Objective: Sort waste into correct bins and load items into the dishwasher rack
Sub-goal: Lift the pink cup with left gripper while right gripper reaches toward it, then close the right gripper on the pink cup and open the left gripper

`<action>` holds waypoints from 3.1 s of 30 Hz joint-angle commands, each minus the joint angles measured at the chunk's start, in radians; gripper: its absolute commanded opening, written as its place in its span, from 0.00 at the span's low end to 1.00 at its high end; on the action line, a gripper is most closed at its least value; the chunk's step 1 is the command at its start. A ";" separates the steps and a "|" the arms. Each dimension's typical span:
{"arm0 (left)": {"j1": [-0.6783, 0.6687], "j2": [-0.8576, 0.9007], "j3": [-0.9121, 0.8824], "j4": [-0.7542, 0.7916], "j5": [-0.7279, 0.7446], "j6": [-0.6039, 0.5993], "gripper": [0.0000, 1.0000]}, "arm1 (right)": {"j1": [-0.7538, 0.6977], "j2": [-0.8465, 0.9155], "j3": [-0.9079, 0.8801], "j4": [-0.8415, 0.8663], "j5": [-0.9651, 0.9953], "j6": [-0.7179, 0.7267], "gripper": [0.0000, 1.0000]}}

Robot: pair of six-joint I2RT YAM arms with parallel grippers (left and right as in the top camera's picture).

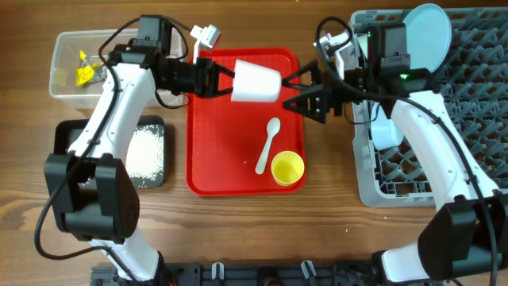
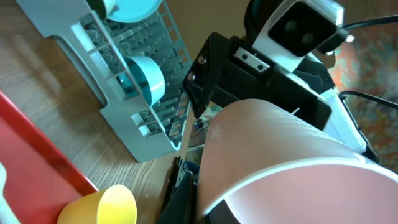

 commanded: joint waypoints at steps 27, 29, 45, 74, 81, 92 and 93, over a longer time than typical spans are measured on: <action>-0.061 -0.011 0.006 0.128 0.070 0.014 0.04 | 0.095 0.013 0.003 0.171 0.176 0.277 0.83; -0.061 -0.011 0.006 0.160 0.091 -0.005 0.04 | 0.106 0.016 0.003 0.166 0.201 0.277 0.83; -0.062 -0.011 0.006 0.171 0.076 -0.034 0.04 | 0.114 0.024 0.003 0.227 0.214 0.290 0.73; -0.062 -0.010 0.006 0.143 0.023 -0.034 0.04 | 0.077 0.024 0.003 0.333 0.222 0.333 0.75; -0.062 -0.011 0.006 0.141 0.022 -0.034 0.04 | 0.077 0.024 0.003 0.360 0.204 0.348 0.61; -0.062 -0.010 0.006 0.141 0.022 -0.034 0.42 | 0.062 0.024 0.003 0.362 0.205 0.351 0.50; -0.062 -0.011 0.006 0.141 0.022 -0.034 0.45 | 0.049 0.024 0.003 0.362 0.204 0.360 0.50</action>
